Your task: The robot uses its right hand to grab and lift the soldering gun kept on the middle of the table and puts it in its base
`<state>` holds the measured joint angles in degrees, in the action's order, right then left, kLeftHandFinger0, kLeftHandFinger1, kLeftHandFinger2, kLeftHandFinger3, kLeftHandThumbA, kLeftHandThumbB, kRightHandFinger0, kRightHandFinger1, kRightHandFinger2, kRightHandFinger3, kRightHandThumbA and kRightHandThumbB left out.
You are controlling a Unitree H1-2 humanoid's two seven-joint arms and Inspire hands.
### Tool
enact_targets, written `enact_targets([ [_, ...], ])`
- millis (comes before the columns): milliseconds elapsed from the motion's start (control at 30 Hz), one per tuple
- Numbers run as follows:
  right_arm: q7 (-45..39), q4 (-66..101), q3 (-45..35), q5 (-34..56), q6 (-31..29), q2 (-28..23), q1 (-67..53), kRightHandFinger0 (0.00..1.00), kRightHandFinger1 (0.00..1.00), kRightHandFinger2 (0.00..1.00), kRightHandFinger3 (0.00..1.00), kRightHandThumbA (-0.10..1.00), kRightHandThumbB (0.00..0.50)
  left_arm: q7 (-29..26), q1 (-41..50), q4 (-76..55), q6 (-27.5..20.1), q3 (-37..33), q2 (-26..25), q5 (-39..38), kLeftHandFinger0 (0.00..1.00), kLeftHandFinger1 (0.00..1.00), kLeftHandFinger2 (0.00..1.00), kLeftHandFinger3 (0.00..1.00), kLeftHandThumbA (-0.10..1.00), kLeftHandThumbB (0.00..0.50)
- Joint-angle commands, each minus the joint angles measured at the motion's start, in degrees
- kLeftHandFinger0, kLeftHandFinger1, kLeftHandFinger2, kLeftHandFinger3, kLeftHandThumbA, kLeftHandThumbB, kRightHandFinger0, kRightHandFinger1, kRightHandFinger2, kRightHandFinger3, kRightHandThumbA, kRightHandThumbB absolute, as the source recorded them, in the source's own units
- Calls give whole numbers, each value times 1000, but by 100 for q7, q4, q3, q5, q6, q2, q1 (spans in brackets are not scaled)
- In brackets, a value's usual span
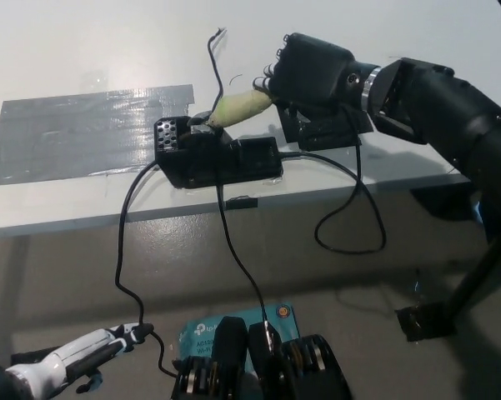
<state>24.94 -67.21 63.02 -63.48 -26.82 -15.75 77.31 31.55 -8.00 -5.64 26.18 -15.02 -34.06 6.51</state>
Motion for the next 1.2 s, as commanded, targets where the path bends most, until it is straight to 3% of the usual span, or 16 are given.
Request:
enact_targets([
  [0, 69, 240, 76, 113, -11, 108, 472, 0, 13, 500, 401, 24, 211, 198, -150, -143, 75, -1, -76, 84, 1000, 1000, 1000, 1000, 1000, 281],
  [167, 334, 380, 173, -21, -11, 68, 369, 0, 0, 426, 433, 15, 251, 218, -148, -147, 75, 12, -72, 61, 1000, 1000, 1000, 1000, 1000, 320],
  [300, 20, 535, 134, -162, -11, 177, 257, 0, 0, 400, 433, 124, 153, 208, -150, -130, 75, -14, -56, 86, 1000, 1000, 1000, 1000, 1000, 287],
  [400, -148, 630, 15, -164, -11, 212, 214, 0, 0, 395, 427, 109, 146, 217, -138, -164, 75, -6, -61, 98, 1000, 1000, 1000, 1000, 1000, 297],
  [433, -254, 680, -14, 73, -11, 273, 152, 0, 0, 356, 317, -41, 171, 222, -132, -128, 75, 29, -44, 65, 1000, 1000, 1000, 1000, 1000, 308],
  [500, -1143, 903, -182, 841, -11, 294, 83, 0, 0, 378, 444, -100, 166, 256, -132, -119, 75, 47, -36, 58, 1000, 1000, 1000, 1000, 1000, 305],
  [533, -1340, 959, -378, 909, -11, 313, 44, 1, 71, 477, 652, -92, 182, 240, -128, -107, 75, 49, -35, 41, 1000, 1000, 1000, 1000, 1000, 312],
  [567, -1444, 988, -482, 934, -11, 325, 22, 0, 50, 473, 734, -89, 175, 237, -131, -94, 75, 49, -39, 32, 1000, 1000, 1000, 1000, 1000, 313],
  [600, -2163, 1076, -817, 995, 206, 386, -40, 159, 239, 683, 1000, 89, 198, 226, -120, -138, 75, 43, -47, 48, 1000, 1000, 1000, 1000, 1000, 321],
  [633, -2867, 1426, -917, 1078, 677, 368, -98, 1000, 1000, 1000, 1000, 331, 373, 217, -112, -123, 75, 37, -41, 67, 1000, 1000, 1000, 1000, 1000, 324],
  [667, -3339, 1739, -1005, 1047, 1096, 356, -168, 1000, 1000, 1000, 1000, 438, 477, 222, -105, -119, 75, 45, -38, 75, 1000, 1000, 1000, 1000, 1000, 308],
  [700, -3792, 2098, -1077, 978, 1563, 348, -256, 1000, 1000, 1000, 1000, 511, 499, 225, -92, -91, 75, 59, -30, 53, 1000, 1000, 1000, 1000, 1000, 313],
  [767, -3934, 2162, -1141, 940, 1632, 372, -273, 1000, 1000, 1000, 1000, 529, 500, 215, -88, -68, 75, 69, -33, 35, 1000, 1000, 1000, 1000, 1000, 316],
  [833, -4661, 2629, -1246, 1002, 2061, 376, -305, 1000, 1000, 1000, 1000, 714, 500, 218, -51, -96, 75, 87, -29, 120, 1000, 1000, 1000, 1000, 1000, 300],
  [900, -5031, 2766, -1311, 1015, 2219, 399, -306, 1000, 1000, 1000, 1000, 751, 500, 201, -18, -111, 75, 89, -20, 121, 1000, 1000, 1000, 1000, 1000, 291],
  [1167, -6195, 3803, -1667, 1363, 2906, 329, -372, 1000, 1000, 1000, 1000, 747, 500, 141, 103, -55, 75, 128, -36, 62, 1000, 1000, 1000, 1000, 1000, 341],
])
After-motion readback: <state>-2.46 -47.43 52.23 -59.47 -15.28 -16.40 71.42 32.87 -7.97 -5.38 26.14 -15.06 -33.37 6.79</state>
